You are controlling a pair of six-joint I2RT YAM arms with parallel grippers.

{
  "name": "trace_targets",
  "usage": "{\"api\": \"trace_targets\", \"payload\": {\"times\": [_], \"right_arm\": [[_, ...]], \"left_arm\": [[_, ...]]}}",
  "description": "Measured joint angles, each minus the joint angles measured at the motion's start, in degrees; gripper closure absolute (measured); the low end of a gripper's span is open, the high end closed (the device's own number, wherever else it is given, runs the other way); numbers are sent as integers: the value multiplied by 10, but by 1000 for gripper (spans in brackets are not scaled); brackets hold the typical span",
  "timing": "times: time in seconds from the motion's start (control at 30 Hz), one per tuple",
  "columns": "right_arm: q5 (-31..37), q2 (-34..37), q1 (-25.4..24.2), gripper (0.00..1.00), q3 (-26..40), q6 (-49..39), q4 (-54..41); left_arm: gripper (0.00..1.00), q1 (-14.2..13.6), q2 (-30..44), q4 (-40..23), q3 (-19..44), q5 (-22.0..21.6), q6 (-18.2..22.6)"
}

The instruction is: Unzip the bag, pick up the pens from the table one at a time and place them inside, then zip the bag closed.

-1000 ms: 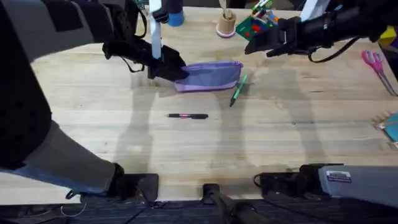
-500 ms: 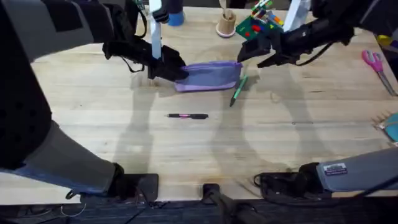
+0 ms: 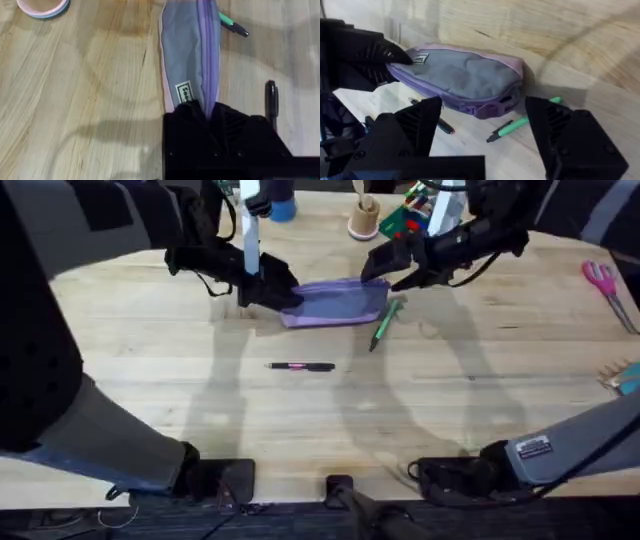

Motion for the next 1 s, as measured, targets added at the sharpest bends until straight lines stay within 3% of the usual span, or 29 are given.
{"api": "trace_targets", "payload": {"times": [0.17, 0.27, 0.53, 0.7, 0.73, 1.0], "right_arm": [[-3, 2, 0, 7, 0, 8, 1], [-3, 2, 0, 99, 0, 12, 1], [-12, 2, 0, 541, 0, 15, 1], [-19, 2, 1, 922, 0, 22, 1], [-20, 2, 1, 954, 0, 23, 1], [-27, 2, 1, 968, 0, 23, 0]], "left_arm": [[958, 0, 0, 0, 0, 0, 0], [958, 0, 0, 0, 0, 0, 0], [958, 0, 0, 0, 0, 0, 0], [958, 0, 0, 1, 0, 0, 0], [958, 0, 0, 1, 0, 0, 0], [958, 0, 0, 2, 0, 0, 0]]}}
